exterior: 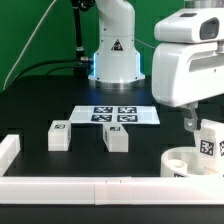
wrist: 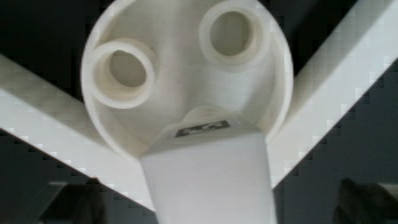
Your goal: Assemble stool
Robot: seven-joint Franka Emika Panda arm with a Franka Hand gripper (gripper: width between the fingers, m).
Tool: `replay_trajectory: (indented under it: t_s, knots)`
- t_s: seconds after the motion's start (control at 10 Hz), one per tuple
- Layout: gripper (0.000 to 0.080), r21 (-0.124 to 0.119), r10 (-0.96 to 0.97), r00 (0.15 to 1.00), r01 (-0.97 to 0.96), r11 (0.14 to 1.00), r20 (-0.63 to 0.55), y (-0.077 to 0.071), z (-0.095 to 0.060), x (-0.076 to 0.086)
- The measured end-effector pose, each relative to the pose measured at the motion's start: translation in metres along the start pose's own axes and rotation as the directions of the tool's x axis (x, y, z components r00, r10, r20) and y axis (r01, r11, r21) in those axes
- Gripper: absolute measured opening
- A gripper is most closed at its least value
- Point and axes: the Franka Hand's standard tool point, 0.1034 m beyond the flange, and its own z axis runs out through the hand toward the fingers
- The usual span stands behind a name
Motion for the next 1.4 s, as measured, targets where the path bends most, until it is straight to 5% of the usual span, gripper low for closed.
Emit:
replay_trajectory:
  t_s: [0.3,0.8,0.9,1.0,1.4]
  knots:
    - [0.0649,-0.006,-0.085,0.996,0.085,0.996,0.011,0.004,0.008,0.001]
    - [0.0649,-0.002,0.084,0.996,-0.084,0.996,0.022,-0.009,0.032,0.016]
    - [0.0559,-0.002,0.095,0.995,-0.095,0.996,0.023,-0.009,0.032,0.016]
    - [0.0383,-0.003,0.136,0.99,-0.136,0.991,0.023,-0.009,0.032,0.015]
    - [0.0342,-0.009,0.448,0.894,-0.448,0.894,0.021,-0.009,0.033,0.015]
